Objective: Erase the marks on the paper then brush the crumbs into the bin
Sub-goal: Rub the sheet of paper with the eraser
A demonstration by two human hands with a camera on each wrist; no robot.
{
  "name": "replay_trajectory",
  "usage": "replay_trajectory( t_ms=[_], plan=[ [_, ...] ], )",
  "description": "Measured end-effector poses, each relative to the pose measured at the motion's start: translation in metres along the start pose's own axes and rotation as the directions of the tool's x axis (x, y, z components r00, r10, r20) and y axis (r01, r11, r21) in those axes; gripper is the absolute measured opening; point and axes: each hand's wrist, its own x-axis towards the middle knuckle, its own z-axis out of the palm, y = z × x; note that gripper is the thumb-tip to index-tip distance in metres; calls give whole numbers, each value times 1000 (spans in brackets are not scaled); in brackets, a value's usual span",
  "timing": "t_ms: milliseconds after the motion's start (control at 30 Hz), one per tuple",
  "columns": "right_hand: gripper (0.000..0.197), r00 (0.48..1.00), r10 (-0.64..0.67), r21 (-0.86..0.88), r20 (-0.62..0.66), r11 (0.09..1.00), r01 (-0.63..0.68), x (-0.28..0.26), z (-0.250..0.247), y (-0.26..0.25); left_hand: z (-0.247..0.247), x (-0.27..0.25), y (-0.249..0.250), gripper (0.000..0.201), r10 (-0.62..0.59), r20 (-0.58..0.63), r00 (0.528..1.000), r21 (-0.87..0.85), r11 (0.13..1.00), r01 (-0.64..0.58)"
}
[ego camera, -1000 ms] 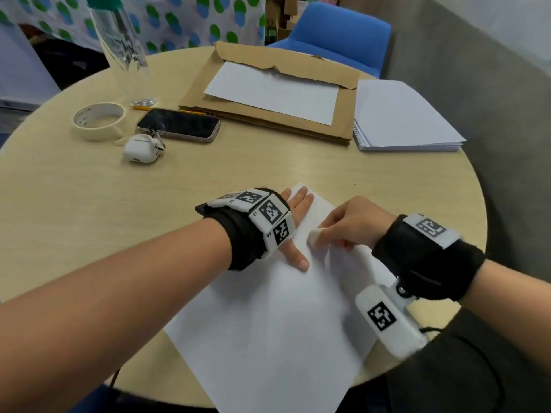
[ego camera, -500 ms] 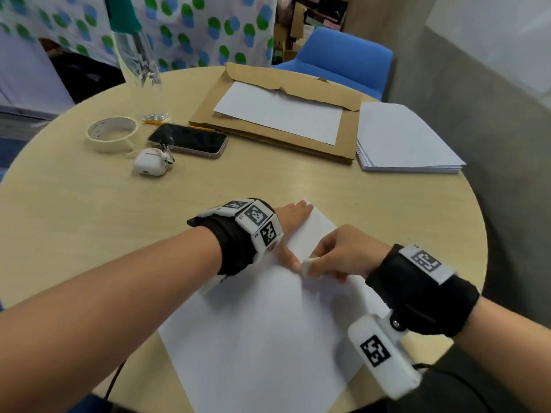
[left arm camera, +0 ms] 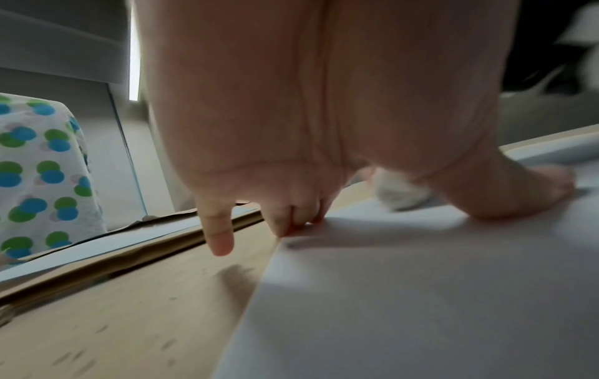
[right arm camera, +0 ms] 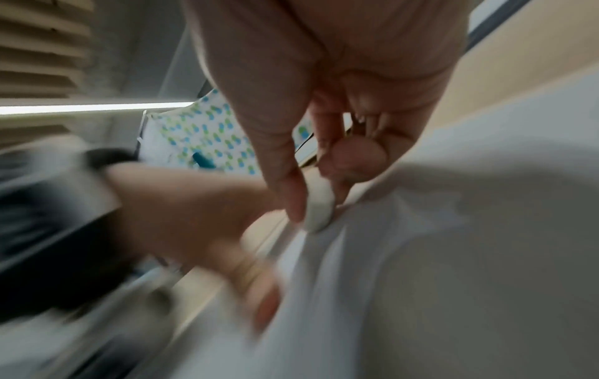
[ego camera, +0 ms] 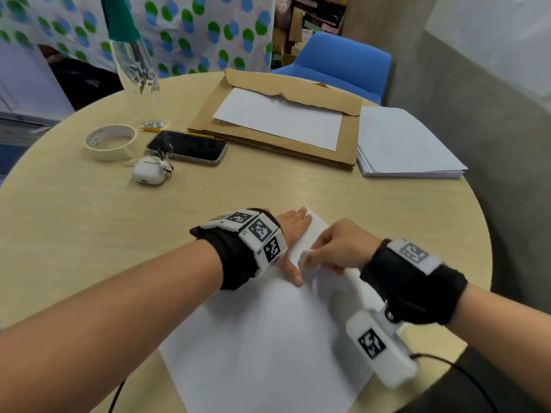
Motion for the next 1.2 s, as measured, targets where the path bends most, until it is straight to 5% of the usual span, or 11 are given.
replay_trajectory(
  t_ms=[200,367,567,733,867,933,1000,1100,1200],
  plan=[
    [10,915,79,21,-397,997,-77,40,-39,4,4,1,1,127,-30,5,1000,-22,999,30],
    [19,962,100,126,-255,990,-70,36,-33,25,4,3,-3,132,-32,42,999,-20,999,33],
    [12,943,61,118,-326,993,-23,40,-38,19,6,3,-1,131,-37,34,999,-41,998,39],
    [46,969,-83,-238,-233,971,26,38,-32,-4,4,-3,-1,123,-33,11,999,-86,996,34],
    [36,960,-135,-428,-244,903,18,37,-29,-15,0,-6,-1,119,-42,17,999,-83,996,43],
    [31,957,-82,-181,-279,983,31,36,-35,-12,-3,-9,1,113,-48,20,999,-71,996,49],
    [24,963,-27,244,-267,965,95,27,-42,-6,-8,-10,2,101,-61,25,998,-60,996,62],
    [15,977,32,714,-210,688,131,7,-47,9,-17,-12,3,77,-114,-9,993,-10,993,114],
    [8,981,133,909,-140,410,74,-2,-33,32,-22,-20,13,63,-62,-95,994,123,990,74]
  ],
)
